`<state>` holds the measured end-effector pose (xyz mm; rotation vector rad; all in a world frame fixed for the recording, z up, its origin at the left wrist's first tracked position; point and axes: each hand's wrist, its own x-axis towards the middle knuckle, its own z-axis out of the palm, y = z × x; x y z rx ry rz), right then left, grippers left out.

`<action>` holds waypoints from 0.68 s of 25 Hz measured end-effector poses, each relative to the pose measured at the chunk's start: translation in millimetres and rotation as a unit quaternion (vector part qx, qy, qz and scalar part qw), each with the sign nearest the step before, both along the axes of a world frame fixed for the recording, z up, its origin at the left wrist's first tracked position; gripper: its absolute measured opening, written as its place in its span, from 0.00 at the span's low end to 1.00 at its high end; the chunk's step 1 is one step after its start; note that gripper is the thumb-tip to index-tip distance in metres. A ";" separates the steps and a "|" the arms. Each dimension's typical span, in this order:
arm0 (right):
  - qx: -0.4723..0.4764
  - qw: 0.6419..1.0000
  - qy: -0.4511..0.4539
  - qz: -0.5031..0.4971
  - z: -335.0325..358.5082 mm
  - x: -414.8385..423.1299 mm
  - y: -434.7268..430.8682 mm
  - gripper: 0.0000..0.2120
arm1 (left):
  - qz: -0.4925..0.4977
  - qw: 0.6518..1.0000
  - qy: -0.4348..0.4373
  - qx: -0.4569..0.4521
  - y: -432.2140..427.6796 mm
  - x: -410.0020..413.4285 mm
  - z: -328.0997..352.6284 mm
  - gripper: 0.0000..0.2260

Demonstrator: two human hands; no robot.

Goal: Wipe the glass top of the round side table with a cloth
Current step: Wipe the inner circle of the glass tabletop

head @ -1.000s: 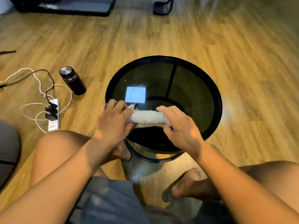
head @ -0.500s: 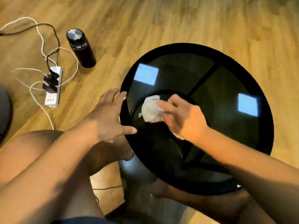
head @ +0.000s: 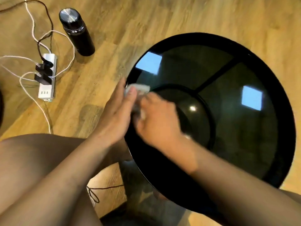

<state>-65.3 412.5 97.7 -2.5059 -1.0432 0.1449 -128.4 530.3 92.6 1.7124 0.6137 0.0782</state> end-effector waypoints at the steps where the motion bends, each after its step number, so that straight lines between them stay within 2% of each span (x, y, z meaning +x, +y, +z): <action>1: -0.002 0.999 0.010 0.039 2.3 -22.0 -3.2 0.17 | 0.023 1.000 -0.009 -0.016 -0.4 1.6 -2.1 0.36; 3: -0.012 0.999 -0.012 0.036 2.4 -17.0 -39.8 0.19 | 0.017 1.000 -0.008 0.012 -6.5 1.0 -6.3 0.33; 5: -0.061 0.994 -0.062 -0.065 1.6 18.8 -110.6 0.18 | -0.010 0.998 0.010 0.066 -14.2 -3.9 -12.4 0.33; 7: -0.142 0.961 -0.087 -0.220 5.0 64.7 -201.8 0.18 | -0.004 0.994 0.019 0.106 -22.2 -5.5 -17.3 0.33; 9: -0.191 0.908 -0.059 -0.369 15.5 89.2 -274.6 0.20 | 0.018 0.990 0.018 0.136 -31.4 -2.3 -20.0 0.33; 11: -0.182 0.876 -0.032 -0.446 17.3 78.8 -282.6 0.21 | 0.040 0.987 0.010 0.157 -38.2 -0.3 -22.3 0.32; 12: -0.168 0.875 -0.045 -0.451 15.1 61.5 -266.6 0.21 | 0.044 0.984 0.005 0.174 -40.0 -0.6 -24.5 0.32; 14: -0.134 0.903 -0.071 -0.401 4.7 5.4 -212.5 0.19 | 0.046 0.977 -0.002 0.207 -41.3 -1.6 -29.6 0.31; 17: -0.071 0.970 -0.054 -0.228 -3.6 -95.9 -116.9 0.20 | 0.050 0.976 -0.010 0.212 -39.8 -2.1 -31.3 0.31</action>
